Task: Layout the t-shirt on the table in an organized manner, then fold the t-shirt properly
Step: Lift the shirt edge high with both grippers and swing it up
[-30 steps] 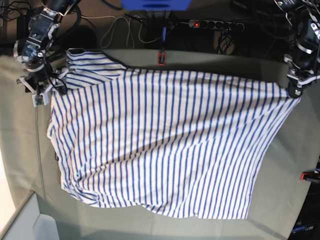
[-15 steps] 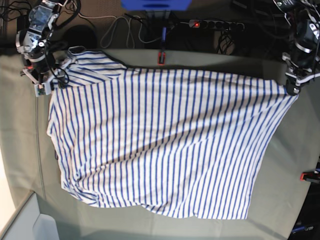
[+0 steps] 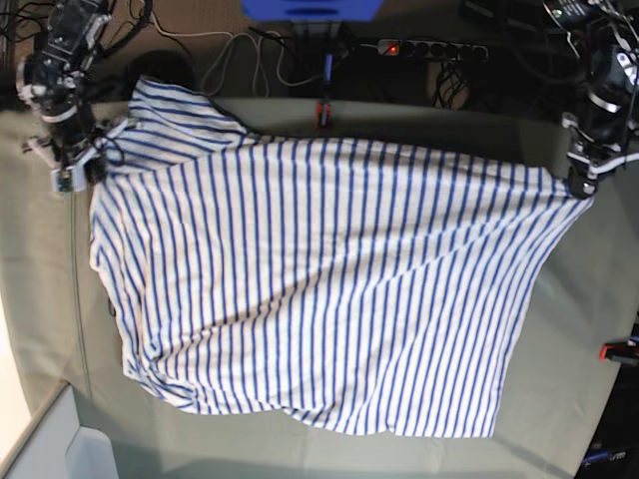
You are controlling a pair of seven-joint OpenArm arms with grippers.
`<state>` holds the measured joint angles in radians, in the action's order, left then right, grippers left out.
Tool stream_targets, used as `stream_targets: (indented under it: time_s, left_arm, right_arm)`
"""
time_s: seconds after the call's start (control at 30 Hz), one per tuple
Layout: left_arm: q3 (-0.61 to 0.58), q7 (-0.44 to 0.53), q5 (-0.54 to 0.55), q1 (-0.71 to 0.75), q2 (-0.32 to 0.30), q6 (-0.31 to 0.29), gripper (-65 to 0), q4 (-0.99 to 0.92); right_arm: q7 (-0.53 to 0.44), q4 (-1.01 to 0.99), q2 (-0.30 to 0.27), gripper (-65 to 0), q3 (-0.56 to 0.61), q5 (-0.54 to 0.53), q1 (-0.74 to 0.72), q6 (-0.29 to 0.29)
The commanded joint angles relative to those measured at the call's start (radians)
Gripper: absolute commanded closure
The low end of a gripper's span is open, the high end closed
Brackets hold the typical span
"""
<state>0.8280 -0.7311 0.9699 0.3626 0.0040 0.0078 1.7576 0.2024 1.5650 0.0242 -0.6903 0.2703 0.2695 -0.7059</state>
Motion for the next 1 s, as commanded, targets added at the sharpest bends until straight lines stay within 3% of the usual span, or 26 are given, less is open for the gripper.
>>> stream_targets:
  time_s: [0.0,0.3,0.6,0.8,0.97]
  left_arm:
    - [-0.008,0.021,0.014,-0.003,-0.023,-0.006,-0.2,0.017]
    - [-0.043,0.021,0.013,-0.04,-0.06,-0.006,-0.2,0.023]
    - [-0.19,0.021,0.011,-0.196,-0.177,0.004,-0.2,0.017]
    - [-0.373,0.021,-0.184,-0.471,-0.275,0.005,-0.2,0.0]
    - [-0.608,0.023,-0.216,-0.765,-0.373,0.001,-0.2,-0.209]
  right_arm:
    - [-0.024,0.047,-0.014,0.0,-0.021,-0.039,0.001,0.008]
    - [-0.024,0.197,-0.016,0.0,-0.098,-0.185,0.001,0.008]
    - [-0.017,0.239,-0.016,0.0,-0.072,-0.177,-0.117,0.008]
    - [0.13,0.2,-0.03,0.0,0.01,-0.024,-0.373,0.008]
    - [0.219,0.038,-0.088,0.0,0.131,0.083,-0.628,0.008]
